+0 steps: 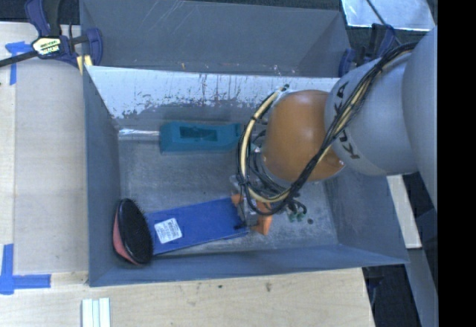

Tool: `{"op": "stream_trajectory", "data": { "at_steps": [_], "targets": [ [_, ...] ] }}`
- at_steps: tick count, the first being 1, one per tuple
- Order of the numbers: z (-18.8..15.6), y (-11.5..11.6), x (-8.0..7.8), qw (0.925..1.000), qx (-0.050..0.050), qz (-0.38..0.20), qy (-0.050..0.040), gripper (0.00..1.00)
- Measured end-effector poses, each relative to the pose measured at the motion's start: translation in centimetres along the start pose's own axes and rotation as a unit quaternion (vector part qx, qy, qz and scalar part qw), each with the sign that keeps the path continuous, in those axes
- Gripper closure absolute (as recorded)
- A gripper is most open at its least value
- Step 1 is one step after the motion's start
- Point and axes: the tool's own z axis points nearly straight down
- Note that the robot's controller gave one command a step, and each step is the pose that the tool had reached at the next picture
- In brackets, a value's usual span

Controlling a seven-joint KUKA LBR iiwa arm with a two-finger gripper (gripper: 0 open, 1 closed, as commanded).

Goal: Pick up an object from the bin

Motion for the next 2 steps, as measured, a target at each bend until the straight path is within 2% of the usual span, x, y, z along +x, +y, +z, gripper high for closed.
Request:
{"op": "stream_trajectory", "data": {
  "at_steps": [1,2],
  "targets": [
    [-3.0,-2.1,1.0,0.9999,-0.008,-0.002,0.008,1.0],
    [-7.9,-0.2,1.4,0.9997,-0.009,0.018,0.0112,1.0]
  ]
}}
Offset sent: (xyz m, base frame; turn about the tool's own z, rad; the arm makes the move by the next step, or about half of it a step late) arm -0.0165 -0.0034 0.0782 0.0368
